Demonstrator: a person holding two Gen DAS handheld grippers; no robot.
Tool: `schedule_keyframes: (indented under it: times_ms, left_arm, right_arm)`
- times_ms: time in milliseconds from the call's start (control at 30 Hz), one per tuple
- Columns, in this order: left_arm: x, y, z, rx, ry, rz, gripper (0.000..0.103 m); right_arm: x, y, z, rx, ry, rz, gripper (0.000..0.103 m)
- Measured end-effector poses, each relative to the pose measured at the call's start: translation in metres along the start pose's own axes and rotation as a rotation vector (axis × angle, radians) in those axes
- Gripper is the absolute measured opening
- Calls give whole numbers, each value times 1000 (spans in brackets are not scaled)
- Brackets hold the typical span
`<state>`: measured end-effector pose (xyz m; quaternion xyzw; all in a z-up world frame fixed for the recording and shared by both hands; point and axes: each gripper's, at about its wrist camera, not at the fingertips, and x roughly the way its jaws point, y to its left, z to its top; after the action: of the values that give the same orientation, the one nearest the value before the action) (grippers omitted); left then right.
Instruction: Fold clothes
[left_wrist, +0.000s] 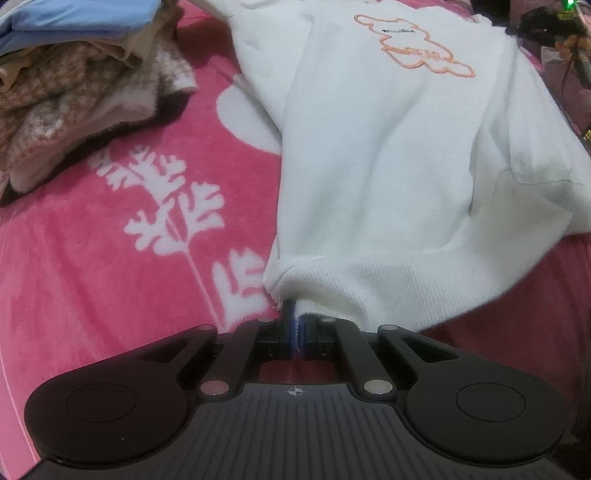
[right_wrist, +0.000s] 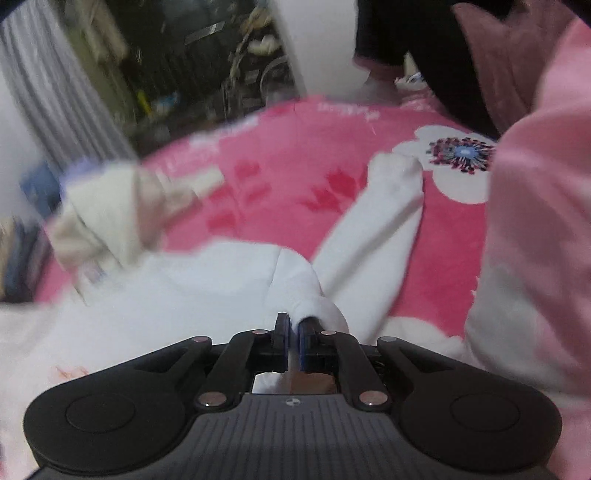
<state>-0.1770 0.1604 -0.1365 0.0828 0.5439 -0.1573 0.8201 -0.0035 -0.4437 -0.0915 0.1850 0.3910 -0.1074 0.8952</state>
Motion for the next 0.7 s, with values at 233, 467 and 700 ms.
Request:
schedule_keyframes:
  times_ms: [233,467,700]
  left_arm:
    - [3,-4,-2,22,5,12,1]
    - [5,-6,-7,38,-2,9,1]
    - [7,-7,-6,51,-10,3,1]
  right_arm:
    - [5,-4,-10,-48,102,-59,44]
    - [-108,21,-39,-299,117,23,46]
    - [-163,42,-145,-454,464,207,39]
